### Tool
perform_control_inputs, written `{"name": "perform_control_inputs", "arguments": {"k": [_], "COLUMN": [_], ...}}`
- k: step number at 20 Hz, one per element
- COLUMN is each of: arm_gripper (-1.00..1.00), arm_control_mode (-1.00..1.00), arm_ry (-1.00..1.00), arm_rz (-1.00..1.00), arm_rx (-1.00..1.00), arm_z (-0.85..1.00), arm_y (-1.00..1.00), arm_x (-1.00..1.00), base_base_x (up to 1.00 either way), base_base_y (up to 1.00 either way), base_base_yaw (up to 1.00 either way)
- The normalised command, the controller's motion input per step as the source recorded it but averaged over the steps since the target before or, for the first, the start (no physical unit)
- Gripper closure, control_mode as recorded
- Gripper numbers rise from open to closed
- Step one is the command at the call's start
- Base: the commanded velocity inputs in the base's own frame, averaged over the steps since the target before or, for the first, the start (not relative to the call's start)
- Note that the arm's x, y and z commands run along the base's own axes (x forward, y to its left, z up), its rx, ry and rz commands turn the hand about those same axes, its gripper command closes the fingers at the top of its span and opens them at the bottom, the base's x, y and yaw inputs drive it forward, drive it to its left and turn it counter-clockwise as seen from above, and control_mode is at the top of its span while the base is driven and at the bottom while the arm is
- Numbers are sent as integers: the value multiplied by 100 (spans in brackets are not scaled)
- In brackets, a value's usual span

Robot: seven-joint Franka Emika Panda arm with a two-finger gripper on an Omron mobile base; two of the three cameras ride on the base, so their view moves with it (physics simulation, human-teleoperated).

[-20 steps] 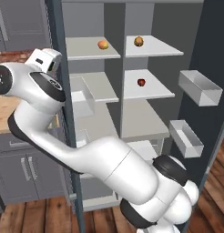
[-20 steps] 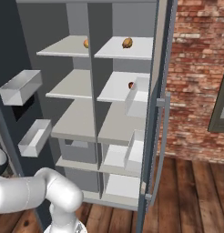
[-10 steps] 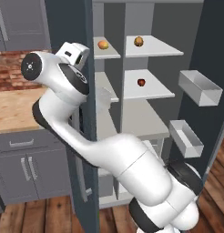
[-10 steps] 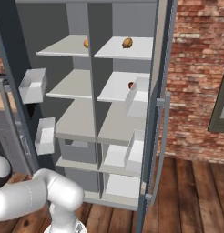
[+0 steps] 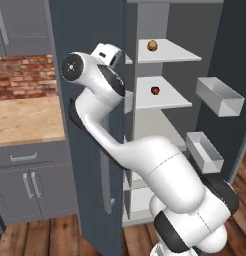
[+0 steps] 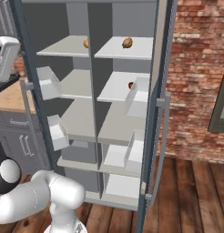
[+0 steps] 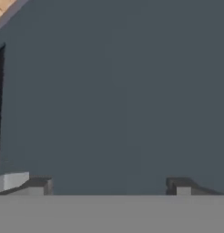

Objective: Pick up the frozen chicken drumstick from the freezer, place it on any shelf in the fridge, and close the fridge and freezer doors when done.

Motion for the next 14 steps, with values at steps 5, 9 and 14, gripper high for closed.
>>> {"name": "perform_control_inputs", "arguments": {"k": [5,9,14], "arm_gripper": [-100,-100,-100], "arm_control_mode": [-100,-100,-100], "arm_ry": [0,0,0], "arm_rz": [0,-1,-5], "arm_rx": [0,0,0], "arm_z": [0,2,0], "arm_y": [-8,0,-2], "arm_x": [87,89,65], "base_base_x": [0,0,0], "base_base_y": [0,0,0], "base_base_yaw": [0,0,0]}}
